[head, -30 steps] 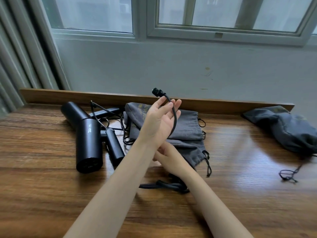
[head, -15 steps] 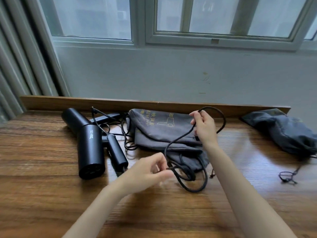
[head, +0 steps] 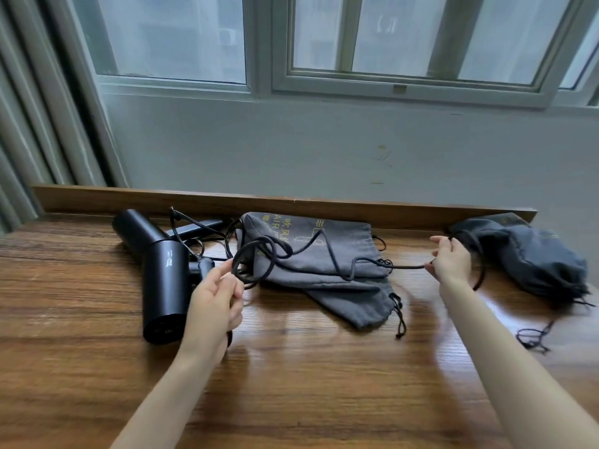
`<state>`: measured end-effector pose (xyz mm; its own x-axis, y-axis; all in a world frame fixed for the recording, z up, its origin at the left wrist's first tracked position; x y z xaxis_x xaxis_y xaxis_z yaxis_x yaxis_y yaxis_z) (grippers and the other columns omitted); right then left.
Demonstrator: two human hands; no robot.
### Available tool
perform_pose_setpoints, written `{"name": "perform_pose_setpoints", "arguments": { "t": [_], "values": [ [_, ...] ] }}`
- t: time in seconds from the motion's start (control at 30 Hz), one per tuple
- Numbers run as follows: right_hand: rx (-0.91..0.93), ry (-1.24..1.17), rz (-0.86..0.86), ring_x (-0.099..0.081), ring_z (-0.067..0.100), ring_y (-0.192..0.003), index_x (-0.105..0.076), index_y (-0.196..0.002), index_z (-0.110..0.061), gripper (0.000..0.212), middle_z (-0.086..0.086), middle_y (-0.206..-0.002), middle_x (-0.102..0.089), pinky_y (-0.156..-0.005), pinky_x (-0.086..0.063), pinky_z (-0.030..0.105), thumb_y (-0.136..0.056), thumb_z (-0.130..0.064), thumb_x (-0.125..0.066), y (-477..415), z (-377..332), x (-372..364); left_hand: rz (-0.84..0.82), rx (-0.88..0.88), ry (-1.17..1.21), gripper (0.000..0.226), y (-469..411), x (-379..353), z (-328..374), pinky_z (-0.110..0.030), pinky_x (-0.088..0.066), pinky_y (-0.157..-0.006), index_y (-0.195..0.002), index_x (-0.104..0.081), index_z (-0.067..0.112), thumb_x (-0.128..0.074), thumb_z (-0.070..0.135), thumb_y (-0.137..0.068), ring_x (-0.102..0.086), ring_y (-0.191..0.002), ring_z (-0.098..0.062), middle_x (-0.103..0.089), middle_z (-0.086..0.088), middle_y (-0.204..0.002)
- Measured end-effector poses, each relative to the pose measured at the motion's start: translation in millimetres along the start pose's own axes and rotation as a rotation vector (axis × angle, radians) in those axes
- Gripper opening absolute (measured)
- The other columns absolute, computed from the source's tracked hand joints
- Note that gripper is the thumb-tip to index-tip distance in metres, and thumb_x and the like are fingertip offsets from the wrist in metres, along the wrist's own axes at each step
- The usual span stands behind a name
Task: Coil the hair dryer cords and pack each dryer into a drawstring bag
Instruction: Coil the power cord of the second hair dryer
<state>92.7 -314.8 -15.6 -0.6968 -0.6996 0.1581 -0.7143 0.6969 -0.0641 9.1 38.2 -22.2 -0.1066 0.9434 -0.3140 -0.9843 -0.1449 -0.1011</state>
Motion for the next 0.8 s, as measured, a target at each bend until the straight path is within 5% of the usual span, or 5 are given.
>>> {"name": "perform_pose_setpoints", "arguments": {
  "t": [0.23, 0.37, 0.53, 0.67, 0.8],
  "values": [
    [-0.374, -0.378, -0.282, -0.041, 0.03, -0.131, -0.021, -0.145, -0.005, 0.05, 0.015, -0.148, -0.03, -0.102, -0.043, 0.04, -0.1, -0.018, -0.038, 44, -14, -18, -0.065, -0.03, -0.021, 0.034, 5, -10, 0, -0.014, -0.032, -0.036, -0.108, -0.053, 0.028, -0.034, 0.002, -0.098, -0.042, -0.044, -0.003, -0.054, 0.006, -0.059],
    [-0.383, -0.507, -0.497, -0.029, 0.03, -0.138, -0.029, -0.141, -0.001, 0.046, 0.016, -0.153, -0.022, -0.107, -0.034, 0.04, -0.097, -0.008, -0.041, 94, -19, -31, -0.124, -0.064, -0.067, 0.032, 9, -15, -2, -0.018, -0.041, -0.044, -0.104, -0.056, 0.025, -0.034, 0.002, -0.098, -0.051, -0.052, -0.006, -0.056, 0.003, -0.063],
    [-0.152, -0.295, -0.752, -0.066, 0.008, -0.079, -0.053, -0.114, -0.015, 0.019, 0.006, -0.111, -0.066, -0.066, -0.051, 0.019, -0.098, -0.017, -0.044, 136, -18, -47, -0.189, -0.105, -0.121, 0.032, 13, -15, -4, -0.019, -0.051, -0.061, -0.1, -0.059, 0.024, -0.036, 0.002, -0.097, -0.057, -0.064, -0.008, -0.059, 0.002, -0.068],
    [-0.048, -0.398, -0.714, -0.035, 0.0, -0.035, -0.059, -0.101, -0.016, 0.02, -0.006, -0.064, -0.067, -0.034, -0.026, 0.011, -0.099, -0.021, -0.039, 136, -27, -43, -0.231, -0.131, -0.265, 0.029, 16, -19, -1, -0.015, -0.047, -0.065, -0.088, -0.061, 0.019, -0.037, 0.004, -0.095, -0.053, -0.064, -0.006, -0.056, 0.005, -0.061],
    [-0.039, -0.527, -0.756, -0.026, 0.001, -0.035, -0.061, -0.111, -0.017, 0.03, -0.005, -0.073, -0.068, -0.034, -0.021, 0.012, -0.101, -0.024, -0.033, 135, -25, -39, -0.234, -0.18, -0.556, 0.044, 21, -28, 2, -0.01, -0.036, -0.065, -0.063, -0.062, 0.022, -0.039, 0.051, -0.086, -0.048, -0.063, 0.0, -0.051, 0.008, -0.066]
  ]
}}
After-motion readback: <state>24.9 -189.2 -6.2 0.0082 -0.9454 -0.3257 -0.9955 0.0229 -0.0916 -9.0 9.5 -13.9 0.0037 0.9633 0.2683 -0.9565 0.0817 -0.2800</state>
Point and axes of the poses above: each hand's wrist, its own y-axis away from the middle knuckle, its own x-axis out of the back of the hand, z = x × y, the point moved 2 cm from there along -y, towards the middle knuckle
